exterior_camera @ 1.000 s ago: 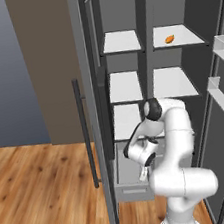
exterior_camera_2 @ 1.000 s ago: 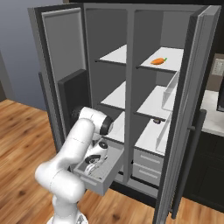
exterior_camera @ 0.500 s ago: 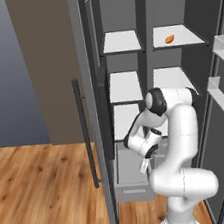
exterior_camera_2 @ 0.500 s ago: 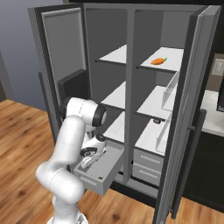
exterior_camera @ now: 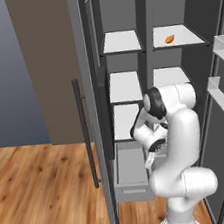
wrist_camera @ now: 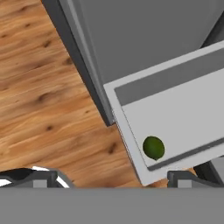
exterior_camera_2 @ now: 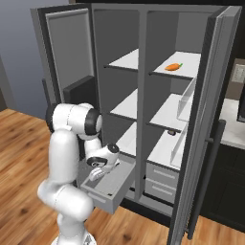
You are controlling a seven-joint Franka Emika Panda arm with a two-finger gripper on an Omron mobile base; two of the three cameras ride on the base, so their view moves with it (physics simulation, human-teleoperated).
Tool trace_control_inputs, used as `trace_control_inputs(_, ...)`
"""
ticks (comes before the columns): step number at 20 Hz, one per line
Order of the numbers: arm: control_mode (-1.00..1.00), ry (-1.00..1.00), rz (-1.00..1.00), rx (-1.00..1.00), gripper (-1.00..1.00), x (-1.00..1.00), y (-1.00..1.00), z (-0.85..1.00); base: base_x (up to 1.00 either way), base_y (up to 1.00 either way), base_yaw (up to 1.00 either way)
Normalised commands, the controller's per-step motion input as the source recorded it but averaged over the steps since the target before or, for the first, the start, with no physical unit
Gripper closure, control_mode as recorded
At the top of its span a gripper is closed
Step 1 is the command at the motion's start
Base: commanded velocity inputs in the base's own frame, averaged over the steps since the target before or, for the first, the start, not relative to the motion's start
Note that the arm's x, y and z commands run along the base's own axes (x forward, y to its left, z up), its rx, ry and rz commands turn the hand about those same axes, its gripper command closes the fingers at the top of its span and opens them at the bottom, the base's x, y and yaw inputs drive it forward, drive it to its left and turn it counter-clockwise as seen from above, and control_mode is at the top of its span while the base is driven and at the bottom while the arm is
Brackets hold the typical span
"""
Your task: Take the lime and carrot from the fridge shelf and place them in the freezer drawer to begin freezing them.
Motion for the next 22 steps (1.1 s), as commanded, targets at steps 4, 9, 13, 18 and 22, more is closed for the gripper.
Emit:
trace_control_inputs(4,-1.00,0.01,-0.04,0.11,-1.00,-0.19,-0.44,0.63,0.00,0.00,0.00)
trace_control_inputs(9,-1.00,0.03,-0.04,0.12,-1.00,-0.23,-0.33,0.86,0.00,0.00,0.00)
trace_control_inputs(13,-1.00,0.02,-0.04,0.10,-1.00,-0.14,-0.28,0.95,0.00,0.00,0.00)
trace_control_inputs(18,-1.00,0.08,-0.02,0.08,-1.00,-0.01,-0.24,1.00,0.00,0.00,0.00)
trace_control_inputs(22,-1.00,0.13,0.00,0.08,-1.00,0.00,-0.28,1.00,0.00,0.00,0.00)
